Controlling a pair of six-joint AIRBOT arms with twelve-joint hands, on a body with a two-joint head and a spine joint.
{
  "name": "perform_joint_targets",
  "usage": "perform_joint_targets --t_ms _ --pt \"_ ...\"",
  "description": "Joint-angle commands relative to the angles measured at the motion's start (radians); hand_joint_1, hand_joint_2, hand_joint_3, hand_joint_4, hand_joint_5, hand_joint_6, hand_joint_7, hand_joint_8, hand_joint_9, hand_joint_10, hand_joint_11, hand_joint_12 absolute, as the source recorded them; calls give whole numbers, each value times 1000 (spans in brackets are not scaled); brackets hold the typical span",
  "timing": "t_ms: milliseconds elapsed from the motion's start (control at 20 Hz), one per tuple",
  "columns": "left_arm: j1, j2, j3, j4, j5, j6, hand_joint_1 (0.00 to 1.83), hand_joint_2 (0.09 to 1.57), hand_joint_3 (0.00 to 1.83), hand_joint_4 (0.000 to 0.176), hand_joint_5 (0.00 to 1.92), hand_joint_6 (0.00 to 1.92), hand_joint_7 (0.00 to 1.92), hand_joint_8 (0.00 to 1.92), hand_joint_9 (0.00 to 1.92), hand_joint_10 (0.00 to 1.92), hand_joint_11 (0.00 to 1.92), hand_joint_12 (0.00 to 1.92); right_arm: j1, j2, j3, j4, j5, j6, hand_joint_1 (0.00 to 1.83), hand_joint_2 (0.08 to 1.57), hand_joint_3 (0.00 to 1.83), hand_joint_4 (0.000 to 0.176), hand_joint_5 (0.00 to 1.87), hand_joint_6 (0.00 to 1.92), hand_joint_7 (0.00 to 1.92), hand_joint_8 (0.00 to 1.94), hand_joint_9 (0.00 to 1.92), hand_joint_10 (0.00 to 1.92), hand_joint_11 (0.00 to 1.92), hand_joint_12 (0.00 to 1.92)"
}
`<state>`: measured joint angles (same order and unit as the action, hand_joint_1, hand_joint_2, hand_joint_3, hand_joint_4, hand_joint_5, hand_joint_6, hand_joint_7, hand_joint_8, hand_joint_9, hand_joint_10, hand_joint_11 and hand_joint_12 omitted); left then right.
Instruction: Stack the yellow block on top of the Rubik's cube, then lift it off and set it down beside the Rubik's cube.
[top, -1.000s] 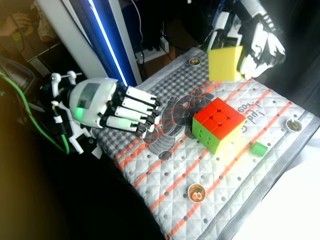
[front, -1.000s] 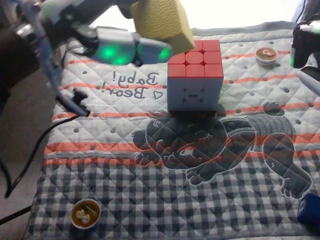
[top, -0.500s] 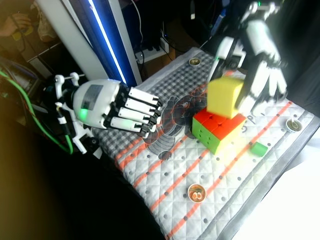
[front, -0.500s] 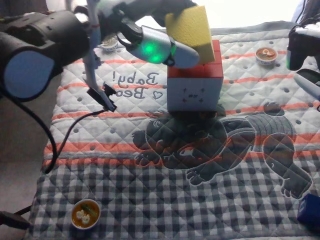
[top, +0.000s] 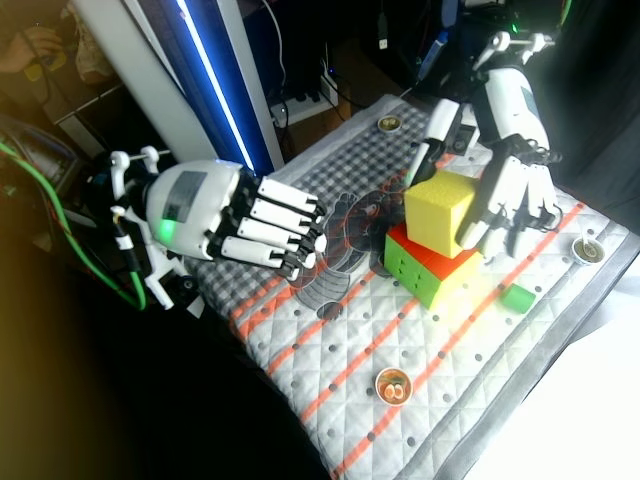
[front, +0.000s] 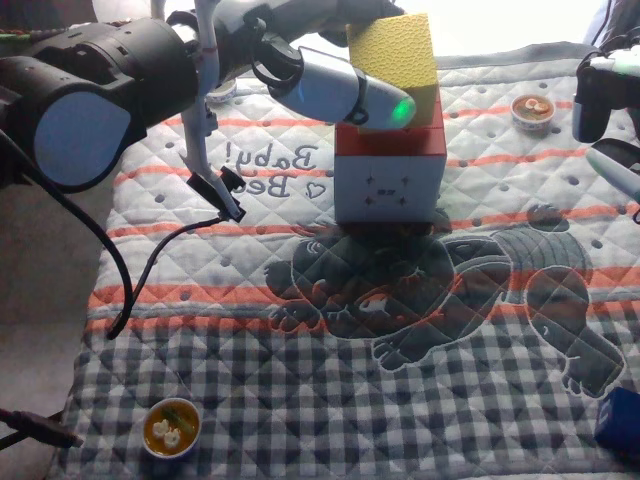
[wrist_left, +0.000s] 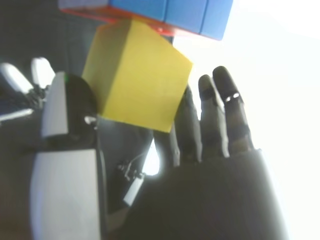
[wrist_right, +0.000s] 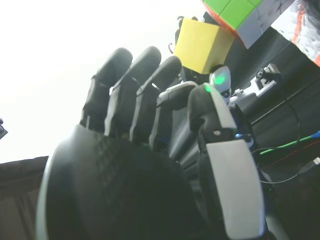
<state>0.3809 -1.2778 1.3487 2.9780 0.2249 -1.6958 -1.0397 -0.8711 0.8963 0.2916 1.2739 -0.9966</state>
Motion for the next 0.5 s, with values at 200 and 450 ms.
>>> perform_joint_targets --t_ms 200,450 --pt "0 -4 7 0 95 0 861 960 0 93 480 17 302 9 132 160 0 1093 9 0 4 -14 123 2 968 1377 1 0 532 1639 570 1086 414 1362 183 1879" --pt "12 4 0 -21 126 0 858 932 0 172 270 0 226 4 69 208 0 1006 9 0 4 -14 123 2 960 1386 1 0 517 1658 537 1120 383 1396 145 1905"
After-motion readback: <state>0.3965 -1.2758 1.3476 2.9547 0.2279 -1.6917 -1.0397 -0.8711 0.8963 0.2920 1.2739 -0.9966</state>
